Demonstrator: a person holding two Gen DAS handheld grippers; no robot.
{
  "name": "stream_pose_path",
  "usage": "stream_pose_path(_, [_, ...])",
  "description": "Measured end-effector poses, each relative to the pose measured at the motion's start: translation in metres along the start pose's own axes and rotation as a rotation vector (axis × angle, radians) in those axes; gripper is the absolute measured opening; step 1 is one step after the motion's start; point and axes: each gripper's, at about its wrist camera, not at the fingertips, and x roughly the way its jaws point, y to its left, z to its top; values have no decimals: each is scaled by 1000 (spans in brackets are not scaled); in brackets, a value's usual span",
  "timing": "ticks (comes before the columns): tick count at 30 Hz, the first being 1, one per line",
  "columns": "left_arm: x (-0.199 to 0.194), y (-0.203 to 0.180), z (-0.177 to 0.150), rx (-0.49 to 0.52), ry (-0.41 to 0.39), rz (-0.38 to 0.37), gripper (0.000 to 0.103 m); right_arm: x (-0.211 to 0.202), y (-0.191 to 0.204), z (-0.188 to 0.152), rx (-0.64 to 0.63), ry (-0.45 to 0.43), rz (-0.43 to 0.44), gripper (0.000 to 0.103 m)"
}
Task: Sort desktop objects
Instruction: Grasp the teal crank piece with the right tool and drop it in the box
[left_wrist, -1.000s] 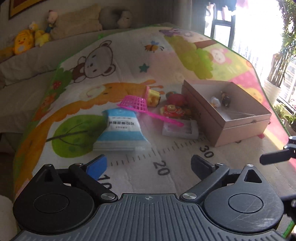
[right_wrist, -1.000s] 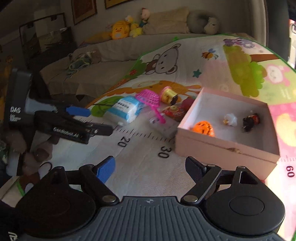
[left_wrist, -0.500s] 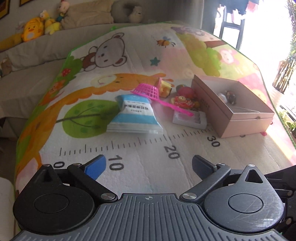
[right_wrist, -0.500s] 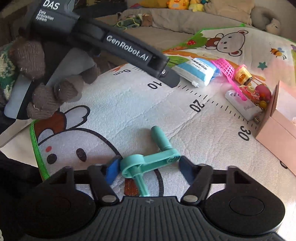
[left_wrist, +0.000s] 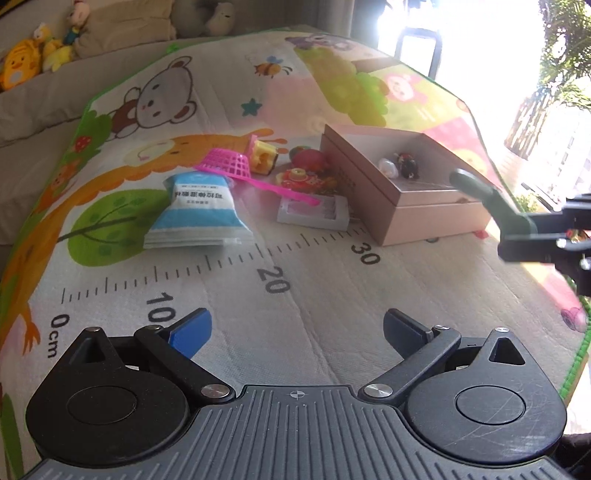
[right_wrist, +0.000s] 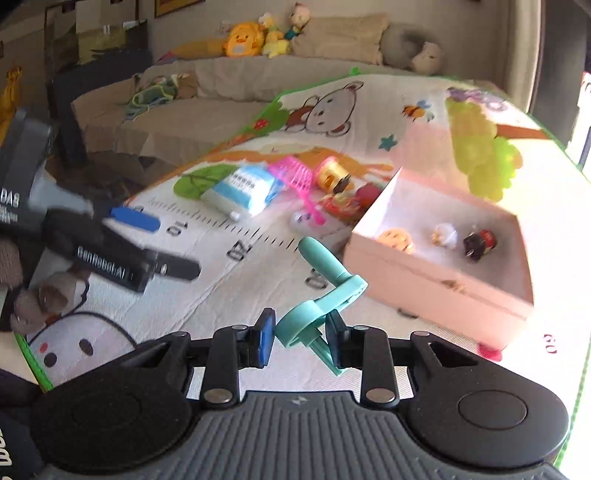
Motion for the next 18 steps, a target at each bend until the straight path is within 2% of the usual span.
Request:
stream_pose_path(4, [4,-21,0,42,-2,-77,102,-7,-34,31,7,-48,-167,29])
stream_pose_path(7, [13,-31,0,60,9,-88,103,17,-68,45,60,-30,-210,29])
stream_pose_path(8, [16,-32,-1,62,12,-81,103,28,-77,48,80,-21,-215,34])
stream_pose_path(9, [20,-32,-1,65,16,-68,103,39,-85,50,98,-15,-234,45])
stream_pose_path(10, [23,-31,-2,67,17,-53,103,48,-88,52,107,-12,-250,47])
stream_pose_path(12, [26,-25,-4,70,12,-14,103,64,-85,53,121,-7,-234,48])
stream_pose_path(13, [28,-23,-5,71,9,4,103,69,-78,54,119,-13,-200,48])
stream_pose_path(18, [38,5,-8,31,16,143,103,102,-12,60,26,-22,-56,48])
